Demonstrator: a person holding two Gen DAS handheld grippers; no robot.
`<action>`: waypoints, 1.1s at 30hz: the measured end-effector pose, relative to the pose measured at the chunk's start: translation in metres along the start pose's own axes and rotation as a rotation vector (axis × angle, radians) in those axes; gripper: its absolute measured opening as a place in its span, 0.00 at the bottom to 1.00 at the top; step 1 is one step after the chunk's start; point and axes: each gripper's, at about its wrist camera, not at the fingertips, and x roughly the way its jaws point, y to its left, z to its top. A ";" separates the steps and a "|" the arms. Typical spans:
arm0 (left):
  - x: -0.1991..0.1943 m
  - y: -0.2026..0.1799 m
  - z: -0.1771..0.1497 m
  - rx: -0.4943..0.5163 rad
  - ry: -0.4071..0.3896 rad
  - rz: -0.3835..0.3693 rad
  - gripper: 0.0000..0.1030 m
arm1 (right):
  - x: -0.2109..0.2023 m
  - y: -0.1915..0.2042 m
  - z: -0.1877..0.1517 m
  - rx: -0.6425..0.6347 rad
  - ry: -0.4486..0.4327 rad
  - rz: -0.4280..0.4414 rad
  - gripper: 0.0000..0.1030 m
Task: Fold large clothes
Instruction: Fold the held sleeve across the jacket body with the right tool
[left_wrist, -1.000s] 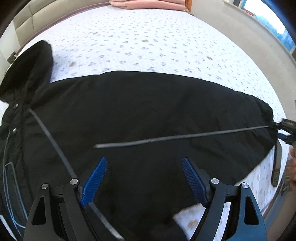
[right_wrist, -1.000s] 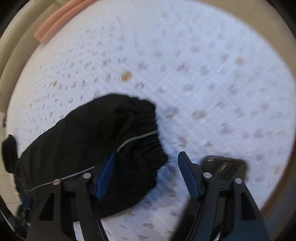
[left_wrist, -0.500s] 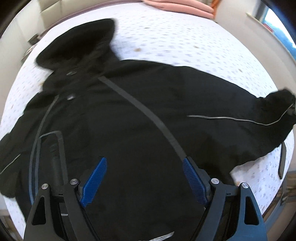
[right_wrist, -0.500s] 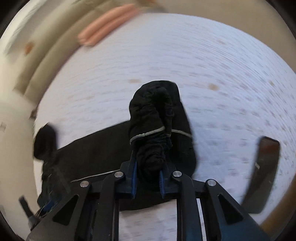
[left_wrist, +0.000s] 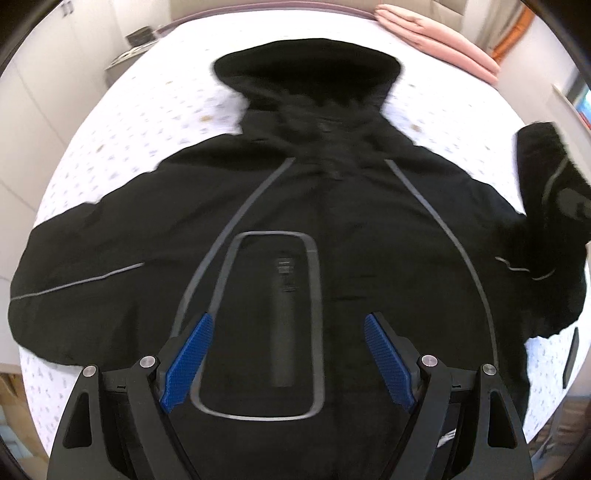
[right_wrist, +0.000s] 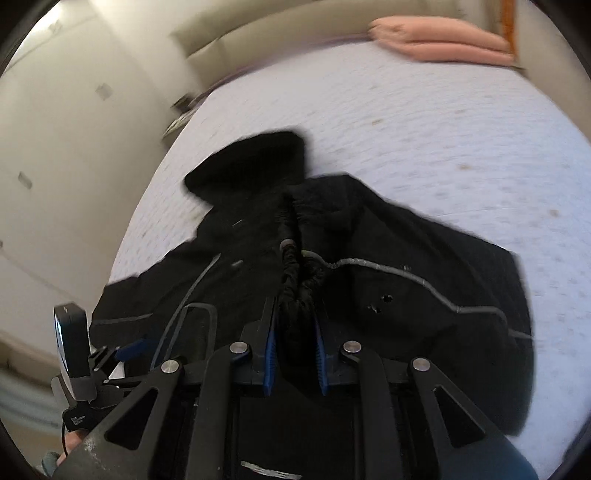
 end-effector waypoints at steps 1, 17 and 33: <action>0.001 0.007 -0.001 -0.009 0.001 0.004 0.83 | 0.012 0.012 -0.002 -0.012 0.019 0.002 0.20; 0.031 0.085 -0.009 -0.087 0.066 -0.014 0.83 | 0.172 0.058 -0.054 -0.083 0.341 -0.180 0.39; 0.042 -0.020 0.033 0.031 0.026 -0.345 0.83 | 0.064 -0.073 -0.038 0.127 0.196 -0.270 0.42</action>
